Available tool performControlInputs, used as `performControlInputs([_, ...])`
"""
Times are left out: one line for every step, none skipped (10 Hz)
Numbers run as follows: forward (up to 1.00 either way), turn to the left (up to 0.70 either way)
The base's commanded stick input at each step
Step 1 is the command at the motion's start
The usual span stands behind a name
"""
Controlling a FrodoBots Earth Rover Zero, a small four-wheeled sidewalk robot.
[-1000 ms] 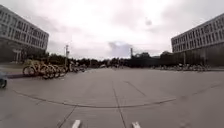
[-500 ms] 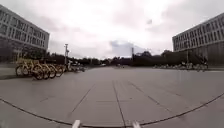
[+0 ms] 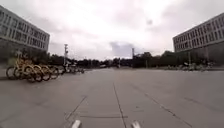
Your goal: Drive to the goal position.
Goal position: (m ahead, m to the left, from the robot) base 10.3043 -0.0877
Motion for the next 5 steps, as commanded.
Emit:
performControlInputs([1.0, -0.01])
performControlInputs([1.0, -0.06])
performControlInputs([1.0, -0.02])
performControlInputs([1.0, 0.0])
performControlInputs([1.0, -0.08])
